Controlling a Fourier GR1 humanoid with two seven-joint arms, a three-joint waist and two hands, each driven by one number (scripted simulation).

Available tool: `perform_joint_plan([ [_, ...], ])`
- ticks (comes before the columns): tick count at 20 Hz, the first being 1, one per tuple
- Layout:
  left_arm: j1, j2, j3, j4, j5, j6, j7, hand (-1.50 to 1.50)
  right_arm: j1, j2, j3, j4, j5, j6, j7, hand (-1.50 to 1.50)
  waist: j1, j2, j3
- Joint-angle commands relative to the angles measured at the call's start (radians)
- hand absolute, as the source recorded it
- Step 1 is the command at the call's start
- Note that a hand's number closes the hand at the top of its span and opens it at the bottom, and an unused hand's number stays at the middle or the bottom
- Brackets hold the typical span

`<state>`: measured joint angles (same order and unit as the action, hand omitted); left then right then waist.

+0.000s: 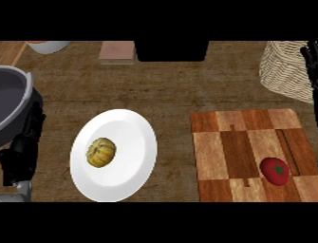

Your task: Pick the tomato from the cutting board and place it in the basket

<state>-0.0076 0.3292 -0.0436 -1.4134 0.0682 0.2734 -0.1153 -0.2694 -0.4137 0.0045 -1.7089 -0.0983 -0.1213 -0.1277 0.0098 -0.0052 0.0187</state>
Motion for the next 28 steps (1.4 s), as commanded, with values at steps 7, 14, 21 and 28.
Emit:
perform_joint_plan([
  [7,-0.088,-0.010,-0.064,-0.001,0.054,-0.116,0.112,0.00,-0.199,-0.026,0.270,-0.052,-0.215,0.608,-0.183,1.50,0.097,0.025,-0.014],
  [14,-0.120,0.053,0.011,-0.014,0.131,-0.149,0.267,0.00,0.086,-0.139,0.370,-0.174,-0.128,0.942,-0.584,-1.50,-0.027,0.003,-0.012],
  [21,-0.150,0.057,0.031,0.002,0.146,-0.172,0.299,0.00,0.206,-0.398,0.256,-0.338,-0.047,0.927,-0.552,-1.50,-0.027,0.002,-0.017],
  [28,-0.146,0.051,0.031,-0.005,0.152,-0.186,0.290,0.00,0.005,-0.603,-0.017,-0.346,0.092,0.766,-0.371,-1.50,-0.012,0.001,-0.018],
])
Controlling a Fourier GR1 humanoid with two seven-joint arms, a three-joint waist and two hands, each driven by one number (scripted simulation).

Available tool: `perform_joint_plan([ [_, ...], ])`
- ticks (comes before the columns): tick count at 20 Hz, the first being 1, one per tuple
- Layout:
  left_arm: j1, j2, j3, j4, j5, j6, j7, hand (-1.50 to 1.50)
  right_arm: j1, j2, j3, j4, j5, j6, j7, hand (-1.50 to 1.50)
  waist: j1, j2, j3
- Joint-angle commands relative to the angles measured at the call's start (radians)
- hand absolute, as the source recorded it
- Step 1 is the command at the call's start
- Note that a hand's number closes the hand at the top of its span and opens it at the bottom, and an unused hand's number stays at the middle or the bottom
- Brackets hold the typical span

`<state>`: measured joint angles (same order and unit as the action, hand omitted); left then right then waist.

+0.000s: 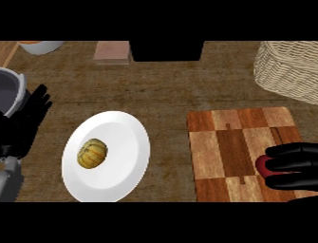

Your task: Pick the tomato from the cutting board and place it in the basket

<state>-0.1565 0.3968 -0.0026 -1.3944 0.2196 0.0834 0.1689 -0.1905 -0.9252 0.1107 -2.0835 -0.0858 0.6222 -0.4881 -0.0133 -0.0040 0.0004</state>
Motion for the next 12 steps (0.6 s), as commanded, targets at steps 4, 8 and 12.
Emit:
perform_joint_plan([
  [4,-0.048,-0.006,0.007,0.060,-0.009,-0.029,-0.018,0.00,-0.180,-0.196,-0.194,0.157,0.009,0.133,0.013,-1.50,0.015,0.007,-0.002],
  [8,-0.046,-0.001,0.003,0.045,-0.018,-0.033,-0.005,0.00,-0.220,-0.280,-0.114,0.241,0.102,0.231,-0.079,-1.50,0.034,0.013,-0.001],
  [12,-0.053,-0.031,-0.015,0.029,-0.024,-0.019,0.006,0.00,-0.259,-0.350,-0.050,0.249,0.085,0.286,-0.108,-1.50,0.043,0.014,-0.002],
])
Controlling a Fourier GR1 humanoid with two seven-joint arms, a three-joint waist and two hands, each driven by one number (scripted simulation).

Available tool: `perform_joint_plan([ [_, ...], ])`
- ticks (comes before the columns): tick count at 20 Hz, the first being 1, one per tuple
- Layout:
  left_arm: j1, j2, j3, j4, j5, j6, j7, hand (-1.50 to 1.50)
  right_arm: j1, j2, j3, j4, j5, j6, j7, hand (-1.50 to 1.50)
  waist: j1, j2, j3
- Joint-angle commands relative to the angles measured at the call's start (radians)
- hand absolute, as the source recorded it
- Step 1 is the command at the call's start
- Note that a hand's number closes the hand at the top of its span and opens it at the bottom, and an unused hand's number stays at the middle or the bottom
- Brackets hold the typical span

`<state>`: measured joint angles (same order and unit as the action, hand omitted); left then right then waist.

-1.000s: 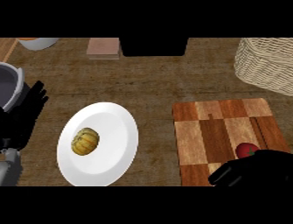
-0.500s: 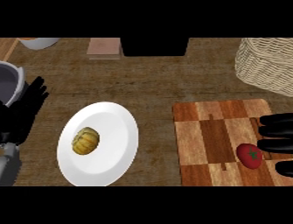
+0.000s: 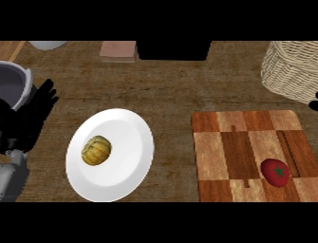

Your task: Pick the tomato from the cutting board and place it in the basket

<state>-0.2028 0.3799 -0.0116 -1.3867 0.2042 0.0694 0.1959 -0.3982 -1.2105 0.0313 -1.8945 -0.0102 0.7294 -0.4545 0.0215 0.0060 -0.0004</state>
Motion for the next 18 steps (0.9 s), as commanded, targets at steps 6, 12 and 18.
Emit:
perform_joint_plan([
  [6,-0.044,-0.004,0.004,0.018,-0.006,-0.004,0.018,0.00,-0.020,-0.125,0.079,0.189,0.011,0.158,-0.317,-1.50,0.017,0.008,0.002],
  [12,-0.005,-0.039,-0.011,0.033,-0.026,0.005,-0.037,0.00,0.074,-0.076,0.151,0.292,0.019,0.005,-0.454,-1.50,0.007,0.009,0.004],
  [18,-0.062,-0.015,0.003,0.001,-0.018,0.004,0.029,0.00,0.118,-0.049,0.278,0.395,0.149,-0.147,-0.604,-1.50,0.024,0.011,0.006],
])
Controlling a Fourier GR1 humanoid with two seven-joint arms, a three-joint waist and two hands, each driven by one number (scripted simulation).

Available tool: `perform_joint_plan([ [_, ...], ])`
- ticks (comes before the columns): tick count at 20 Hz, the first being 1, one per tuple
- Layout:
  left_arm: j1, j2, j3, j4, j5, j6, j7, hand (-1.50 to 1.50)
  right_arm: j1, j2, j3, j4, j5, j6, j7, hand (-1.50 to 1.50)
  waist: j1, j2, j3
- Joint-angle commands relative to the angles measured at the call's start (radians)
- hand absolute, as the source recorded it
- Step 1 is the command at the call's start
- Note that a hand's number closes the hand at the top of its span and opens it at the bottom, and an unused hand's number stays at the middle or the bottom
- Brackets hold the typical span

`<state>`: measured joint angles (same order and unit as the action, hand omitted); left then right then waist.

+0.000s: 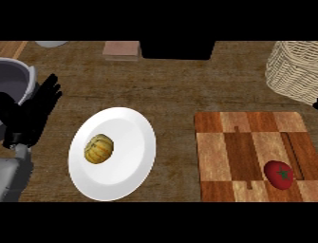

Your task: Pick the tomato from the cutting board and place it in the basket

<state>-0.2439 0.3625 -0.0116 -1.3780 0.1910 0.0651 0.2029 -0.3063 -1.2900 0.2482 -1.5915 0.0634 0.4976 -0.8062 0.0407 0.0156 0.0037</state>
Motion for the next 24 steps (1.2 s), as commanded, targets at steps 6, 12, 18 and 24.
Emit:
perform_joint_plan([
  [6,0.021,-0.019,0.001,0.047,-0.008,-0.027,-0.064,0.00,0.013,0.158,0.183,0.168,0.142,-0.054,-0.285,-1.50,0.004,0.001,-0.002],
  [12,-0.019,-0.006,0.023,0.064,-0.008,-0.023,-0.027,0.00,-0.014,0.269,0.263,0.263,0.114,-0.049,-0.298,-1.50,-0.008,-0.003,-0.002],
  [18,0.021,0.008,0.037,-0.055,-0.010,-0.003,0.064,0.00,-0.052,0.369,0.347,0.341,0.291,-0.145,-0.258,-1.50,-0.022,-0.015,-0.003],
  [24,0.059,-0.006,0.047,-0.021,-0.009,-0.052,-0.006,0.00,-0.108,0.473,0.400,0.475,0.424,-0.211,-0.267,-1.50,-0.022,-0.014,-0.003],
])
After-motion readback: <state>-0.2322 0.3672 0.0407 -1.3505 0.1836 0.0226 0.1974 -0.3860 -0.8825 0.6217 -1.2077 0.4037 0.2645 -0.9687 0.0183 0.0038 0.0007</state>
